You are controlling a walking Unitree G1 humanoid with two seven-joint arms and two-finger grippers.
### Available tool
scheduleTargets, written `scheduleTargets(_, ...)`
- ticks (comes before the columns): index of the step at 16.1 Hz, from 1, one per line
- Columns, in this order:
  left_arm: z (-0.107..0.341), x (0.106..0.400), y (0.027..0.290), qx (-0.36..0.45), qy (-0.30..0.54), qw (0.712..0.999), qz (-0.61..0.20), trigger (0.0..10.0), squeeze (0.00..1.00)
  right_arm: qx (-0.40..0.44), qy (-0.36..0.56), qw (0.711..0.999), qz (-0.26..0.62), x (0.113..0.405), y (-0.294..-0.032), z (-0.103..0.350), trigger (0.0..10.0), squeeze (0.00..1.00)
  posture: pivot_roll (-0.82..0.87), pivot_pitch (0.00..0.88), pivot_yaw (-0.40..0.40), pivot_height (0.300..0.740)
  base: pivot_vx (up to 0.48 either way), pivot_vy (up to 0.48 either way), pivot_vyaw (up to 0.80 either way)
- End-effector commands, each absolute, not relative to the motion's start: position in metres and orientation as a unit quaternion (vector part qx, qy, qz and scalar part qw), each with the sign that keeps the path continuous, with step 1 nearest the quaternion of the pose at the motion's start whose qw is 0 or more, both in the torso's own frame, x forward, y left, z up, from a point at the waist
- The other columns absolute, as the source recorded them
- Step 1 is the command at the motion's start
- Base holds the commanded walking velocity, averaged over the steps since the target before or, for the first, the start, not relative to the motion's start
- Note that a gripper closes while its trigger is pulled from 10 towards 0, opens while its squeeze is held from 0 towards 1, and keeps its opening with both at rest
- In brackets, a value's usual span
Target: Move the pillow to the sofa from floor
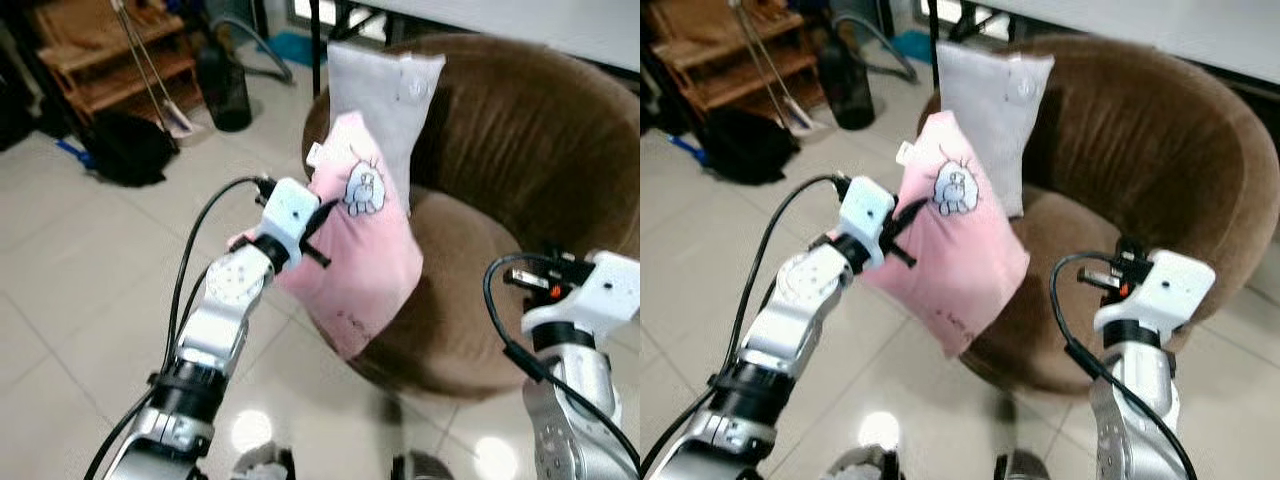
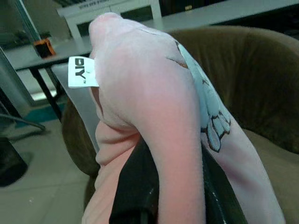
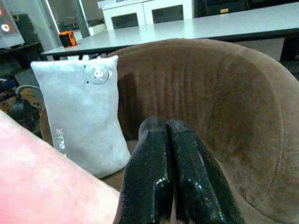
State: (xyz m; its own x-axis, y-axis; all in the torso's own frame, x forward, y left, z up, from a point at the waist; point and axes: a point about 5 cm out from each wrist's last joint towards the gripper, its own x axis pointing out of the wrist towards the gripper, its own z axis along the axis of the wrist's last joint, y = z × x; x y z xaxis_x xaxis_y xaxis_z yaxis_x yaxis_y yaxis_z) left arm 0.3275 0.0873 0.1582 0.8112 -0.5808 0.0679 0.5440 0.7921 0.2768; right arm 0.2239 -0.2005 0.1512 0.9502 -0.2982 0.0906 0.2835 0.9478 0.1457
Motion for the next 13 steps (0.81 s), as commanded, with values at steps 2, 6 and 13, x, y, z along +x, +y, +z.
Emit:
scheduleTargets(2,0.168,0.330,0.084,0.113,-0.102,0.940,-0.307,10.0,0.00,0.051,-0.028,0.987,-0.148,0.224,-0.198,0.141,10.0,0.00,-0.08,0.015,0.044,0.740,0.000,0.000,0.00)
scheduleTargets(6,0.168,0.332,0.082,0.102,-0.102,0.939,-0.313,10.0,0.00,0.075,-0.017,0.989,-0.129,0.227,-0.188,0.134,10.0,0.00,-0.08,0.011,0.047,0.740,0.352,0.000,-0.15)
scheduleTargets(13,0.165,0.334,0.080,0.102,-0.092,0.933,-0.333,10.0,0.00,0.084,-0.021,0.988,-0.131,0.226,-0.185,0.133,10.0,0.00,-0.08,0.015,0.060,0.740,0.405,0.000,-0.80)
